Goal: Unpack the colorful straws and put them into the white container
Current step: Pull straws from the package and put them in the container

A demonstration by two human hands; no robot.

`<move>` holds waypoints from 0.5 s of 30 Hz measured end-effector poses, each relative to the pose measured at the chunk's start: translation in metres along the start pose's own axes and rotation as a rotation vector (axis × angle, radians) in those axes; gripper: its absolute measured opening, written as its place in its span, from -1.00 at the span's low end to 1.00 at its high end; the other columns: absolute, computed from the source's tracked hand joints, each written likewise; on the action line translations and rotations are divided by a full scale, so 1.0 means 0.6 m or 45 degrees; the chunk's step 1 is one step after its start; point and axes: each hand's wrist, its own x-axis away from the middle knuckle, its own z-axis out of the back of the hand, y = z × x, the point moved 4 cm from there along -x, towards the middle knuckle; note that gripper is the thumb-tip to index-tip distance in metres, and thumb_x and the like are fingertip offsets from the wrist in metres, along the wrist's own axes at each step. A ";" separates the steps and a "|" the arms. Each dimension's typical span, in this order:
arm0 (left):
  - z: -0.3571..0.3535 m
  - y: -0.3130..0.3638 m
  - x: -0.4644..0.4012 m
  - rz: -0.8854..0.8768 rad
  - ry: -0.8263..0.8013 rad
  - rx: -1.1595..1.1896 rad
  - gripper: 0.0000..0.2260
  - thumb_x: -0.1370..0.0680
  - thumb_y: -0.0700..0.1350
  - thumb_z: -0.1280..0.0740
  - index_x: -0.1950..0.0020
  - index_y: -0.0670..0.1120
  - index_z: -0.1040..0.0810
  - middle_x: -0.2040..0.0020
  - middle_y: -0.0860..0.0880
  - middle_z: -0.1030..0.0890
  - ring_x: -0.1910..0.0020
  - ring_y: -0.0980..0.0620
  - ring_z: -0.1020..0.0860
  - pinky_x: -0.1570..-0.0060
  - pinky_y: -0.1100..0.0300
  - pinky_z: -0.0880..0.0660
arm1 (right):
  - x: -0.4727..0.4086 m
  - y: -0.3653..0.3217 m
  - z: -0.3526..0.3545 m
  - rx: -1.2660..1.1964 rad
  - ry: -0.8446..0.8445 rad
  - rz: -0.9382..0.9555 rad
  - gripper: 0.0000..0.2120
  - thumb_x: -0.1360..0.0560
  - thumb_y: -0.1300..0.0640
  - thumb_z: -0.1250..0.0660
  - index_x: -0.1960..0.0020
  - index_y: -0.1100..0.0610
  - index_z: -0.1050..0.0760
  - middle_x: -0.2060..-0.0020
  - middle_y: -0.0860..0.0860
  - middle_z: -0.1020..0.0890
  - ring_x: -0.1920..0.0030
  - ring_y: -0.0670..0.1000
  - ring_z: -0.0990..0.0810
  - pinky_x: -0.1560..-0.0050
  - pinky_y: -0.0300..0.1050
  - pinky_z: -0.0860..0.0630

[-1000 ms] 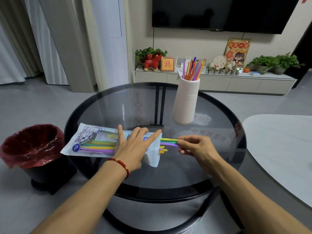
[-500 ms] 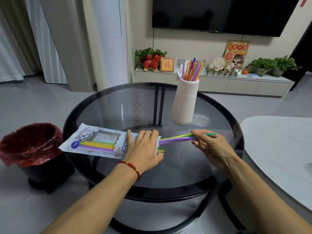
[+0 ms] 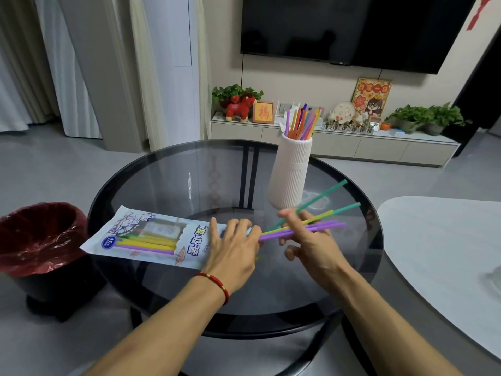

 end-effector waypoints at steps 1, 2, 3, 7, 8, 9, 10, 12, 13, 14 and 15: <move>0.000 0.002 0.000 -0.022 0.013 0.009 -0.83 -0.65 -0.07 -0.08 -0.21 0.04 -0.36 -0.28 0.05 -0.39 -0.33 -0.04 -0.34 -0.44 -0.33 -0.02 | 0.002 0.005 -0.008 0.106 -0.003 -0.007 -0.63 -0.51 -0.11 -0.51 -0.06 0.20 -0.65 0.24 0.08 -0.68 0.23 0.01 -0.63 0.36 -0.14 -0.53; -0.001 0.004 0.001 -0.045 0.021 0.009 -0.82 -0.65 -0.06 -0.09 -0.23 0.04 -0.36 -0.29 0.05 -0.38 -0.34 -0.03 -0.34 -0.46 -0.31 -0.02 | 0.002 0.012 -0.016 0.156 0.000 -0.021 -0.69 -0.56 -0.02 -0.48 -0.04 0.26 -0.64 0.23 0.11 -0.70 0.21 0.04 -0.64 0.32 -0.13 -0.57; -0.001 0.005 0.001 -0.063 0.024 0.013 -0.81 -0.65 -0.05 -0.09 -0.25 0.05 -0.36 -0.29 0.06 -0.38 -0.35 -0.01 -0.34 -0.46 -0.30 -0.02 | 0.002 0.017 -0.021 0.156 0.023 -0.039 -0.72 -0.59 0.07 -0.45 -0.03 0.33 -0.63 0.24 0.16 -0.70 0.22 0.06 -0.64 0.29 -0.13 -0.59; -0.001 -0.006 0.004 -0.055 0.027 0.102 -0.78 -0.65 0.09 -0.08 -0.24 0.07 -0.38 -0.22 0.11 -0.43 -0.28 0.05 -0.38 -0.45 -0.23 -0.09 | 0.002 -0.018 -0.001 0.293 0.230 0.035 -0.85 -0.59 0.24 -0.37 0.06 0.33 -0.64 0.35 0.18 -0.72 0.30 0.13 -0.70 0.24 -0.04 -0.68; 0.001 -0.013 0.004 -0.043 0.041 0.143 -0.77 -0.65 0.10 -0.08 -0.23 0.07 -0.40 -0.20 0.11 -0.45 -0.25 0.05 -0.39 -0.43 -0.18 -0.14 | 0.003 -0.040 0.013 0.402 0.253 0.090 -0.84 -0.59 0.22 -0.37 0.08 0.30 -0.64 0.37 0.17 -0.72 0.32 0.12 -0.71 0.23 -0.01 -0.70; 0.005 -0.022 0.004 -0.037 0.060 0.178 -0.76 -0.65 0.09 -0.08 -0.22 0.06 -0.42 -0.18 0.10 -0.48 -0.22 0.04 -0.41 -0.40 -0.12 -0.20 | 0.004 -0.065 0.025 0.517 0.237 0.149 -0.83 -0.60 0.20 -0.38 0.10 0.27 -0.65 0.37 0.16 -0.73 0.34 0.10 -0.72 0.25 -0.03 -0.70; 0.007 -0.029 0.004 -0.035 0.076 0.200 -0.77 -0.65 0.06 -0.08 -0.20 0.04 -0.45 -0.16 0.08 -0.50 -0.19 0.02 -0.43 -0.34 -0.06 -0.26 | 0.006 -0.093 0.034 0.636 0.191 0.200 -0.82 -0.61 0.17 -0.38 0.12 0.23 -0.65 0.38 0.14 -0.73 0.37 0.06 -0.72 0.29 -0.11 -0.69; 0.009 -0.041 0.004 -0.026 0.085 0.224 -0.77 -0.65 0.01 -0.08 -0.17 0.01 -0.47 -0.13 0.05 -0.52 -0.16 -0.01 -0.45 -0.29 -0.01 -0.29 | -0.002 -0.142 0.045 0.894 0.113 0.234 -0.80 -0.61 0.12 -0.39 0.14 0.16 -0.66 0.39 0.08 -0.74 0.41 0.00 -0.71 0.36 -0.25 -0.63; 0.007 -0.043 0.005 -0.032 0.077 0.232 -0.78 -0.65 0.00 -0.09 -0.18 0.00 -0.48 -0.13 0.04 -0.51 -0.16 -0.01 -0.44 -0.29 0.00 -0.28 | -0.013 -0.160 0.048 1.025 0.103 0.223 -0.81 -0.61 0.10 -0.40 0.15 0.13 -0.66 0.39 0.05 -0.73 0.43 -0.03 -0.71 0.38 -0.30 -0.61; 0.006 -0.043 0.005 -0.043 0.067 0.234 -0.77 -0.65 0.00 -0.10 -0.19 0.00 -0.48 -0.14 0.04 -0.51 -0.18 0.00 -0.44 -0.31 0.00 -0.27 | -0.028 -0.173 0.047 1.149 0.093 0.207 -0.81 -0.61 0.09 -0.41 0.15 0.12 -0.65 0.41 0.02 -0.73 0.44 -0.05 -0.71 0.41 -0.33 -0.58; 0.004 -0.042 0.005 -0.052 0.053 0.231 -0.77 -0.65 0.01 -0.10 -0.20 0.01 -0.48 -0.16 0.05 -0.50 -0.19 0.01 -0.43 -0.32 -0.01 -0.26 | -0.042 -0.178 0.042 1.252 0.071 0.185 -0.83 -0.61 0.10 -0.42 0.14 0.12 -0.63 0.42 0.02 -0.72 0.44 -0.08 -0.70 0.43 -0.35 -0.57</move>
